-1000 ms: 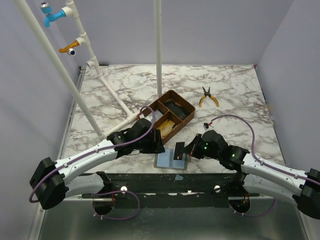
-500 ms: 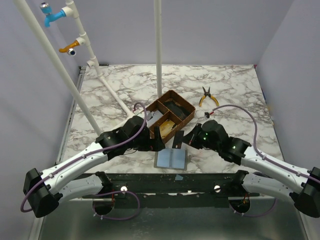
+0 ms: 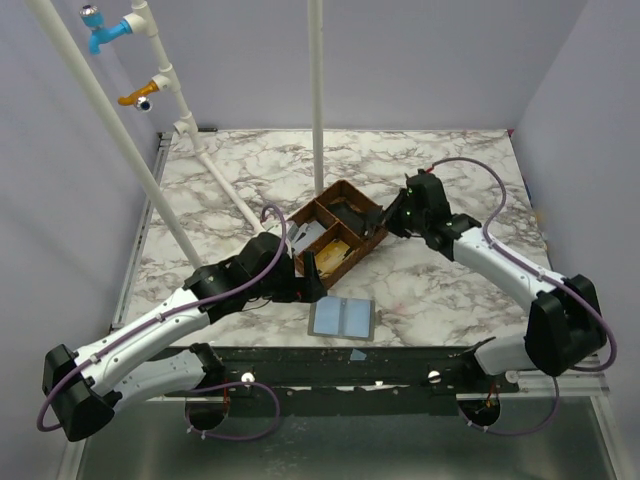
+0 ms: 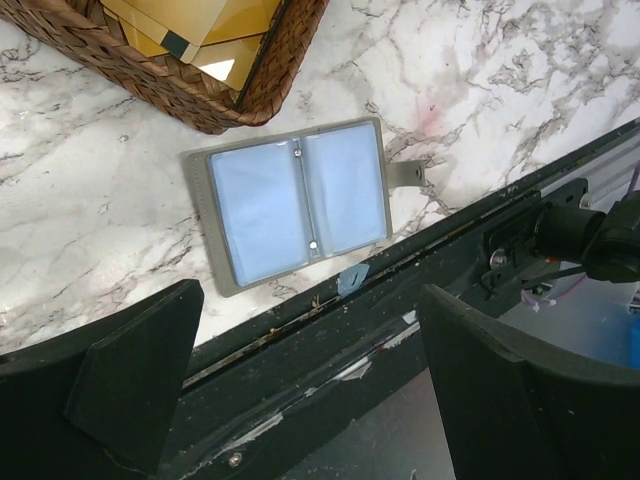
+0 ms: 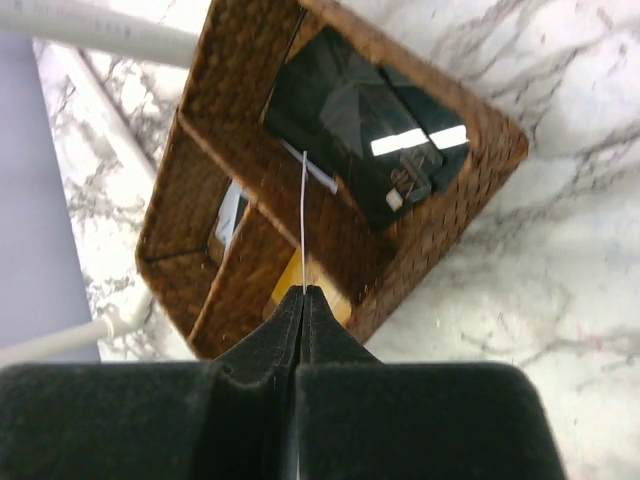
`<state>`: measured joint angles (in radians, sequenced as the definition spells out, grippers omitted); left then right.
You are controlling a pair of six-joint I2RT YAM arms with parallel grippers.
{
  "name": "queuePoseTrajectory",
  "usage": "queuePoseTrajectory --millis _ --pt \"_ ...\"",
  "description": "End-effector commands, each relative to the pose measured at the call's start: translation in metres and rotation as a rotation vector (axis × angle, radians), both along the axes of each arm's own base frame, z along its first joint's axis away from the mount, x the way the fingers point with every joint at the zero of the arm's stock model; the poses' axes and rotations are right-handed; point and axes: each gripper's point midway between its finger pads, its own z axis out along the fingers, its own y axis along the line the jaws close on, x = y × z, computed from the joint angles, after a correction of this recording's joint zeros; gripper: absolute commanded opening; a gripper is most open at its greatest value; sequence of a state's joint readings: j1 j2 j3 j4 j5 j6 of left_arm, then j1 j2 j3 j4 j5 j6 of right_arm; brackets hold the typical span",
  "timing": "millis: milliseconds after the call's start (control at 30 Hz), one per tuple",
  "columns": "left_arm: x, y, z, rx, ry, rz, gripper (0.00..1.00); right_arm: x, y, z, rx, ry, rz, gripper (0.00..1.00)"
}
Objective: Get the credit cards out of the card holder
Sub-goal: Place the credit card in the storage box.
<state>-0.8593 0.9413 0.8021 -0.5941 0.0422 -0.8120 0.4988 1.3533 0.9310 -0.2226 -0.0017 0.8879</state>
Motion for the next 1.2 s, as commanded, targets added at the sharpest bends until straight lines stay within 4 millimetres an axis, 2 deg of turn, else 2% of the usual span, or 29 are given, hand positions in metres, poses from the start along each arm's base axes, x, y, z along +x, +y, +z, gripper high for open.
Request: queuePoseTrajectory --millis 0,100,267,433,500,567,600,700,733,800,967,1167 --pt "-0.002 0.006 -0.008 0.023 0.006 0.001 0.92 0.033 0.003 0.003 -0.04 -0.038 0.05 0.01" --pt "-0.003 0.006 -0.009 0.021 0.01 -0.002 0.92 0.051 0.005 -0.005 -0.087 -0.03 0.045 0.01" --pt "-0.003 0.004 -0.011 0.021 0.017 -0.01 0.92 0.068 0.01 -0.018 -0.128 -0.018 0.063 0.01" --pt "-0.003 0.003 -0.012 0.021 0.019 -0.014 0.92 0.072 0.013 -0.026 -0.154 -0.005 0.087 0.02" --pt "-0.003 0.003 -0.013 0.023 0.023 -0.016 0.92 0.072 0.014 -0.028 -0.156 -0.003 0.097 0.06" --pt "-0.003 0.003 -0.014 0.023 0.025 -0.017 0.92 0.072 0.015 -0.028 -0.156 -0.004 0.105 0.15" --pt "-0.004 0.002 -0.015 0.023 0.027 -0.018 0.92 0.071 0.015 -0.028 -0.155 -0.002 0.109 0.24" --pt "-0.004 0.002 -0.016 0.023 0.031 -0.019 0.93 0.07 0.017 -0.021 -0.146 -0.01 0.122 0.59" --pt "-0.004 0.002 -0.017 0.024 0.032 -0.018 0.93 0.069 0.017 -0.017 -0.144 -0.012 0.125 0.66" --pt "-0.004 0.002 -0.017 0.024 0.033 -0.017 0.93 0.066 0.017 -0.009 -0.146 -0.014 0.126 0.73" --pt "-0.004 0.003 -0.021 0.028 0.038 -0.014 0.93 0.044 0.007 0.002 -0.212 -0.006 0.106 0.75" --pt "-0.004 0.004 -0.027 0.034 0.052 -0.006 0.93 -0.018 -0.013 0.0 -0.248 0.018 0.08 0.77"
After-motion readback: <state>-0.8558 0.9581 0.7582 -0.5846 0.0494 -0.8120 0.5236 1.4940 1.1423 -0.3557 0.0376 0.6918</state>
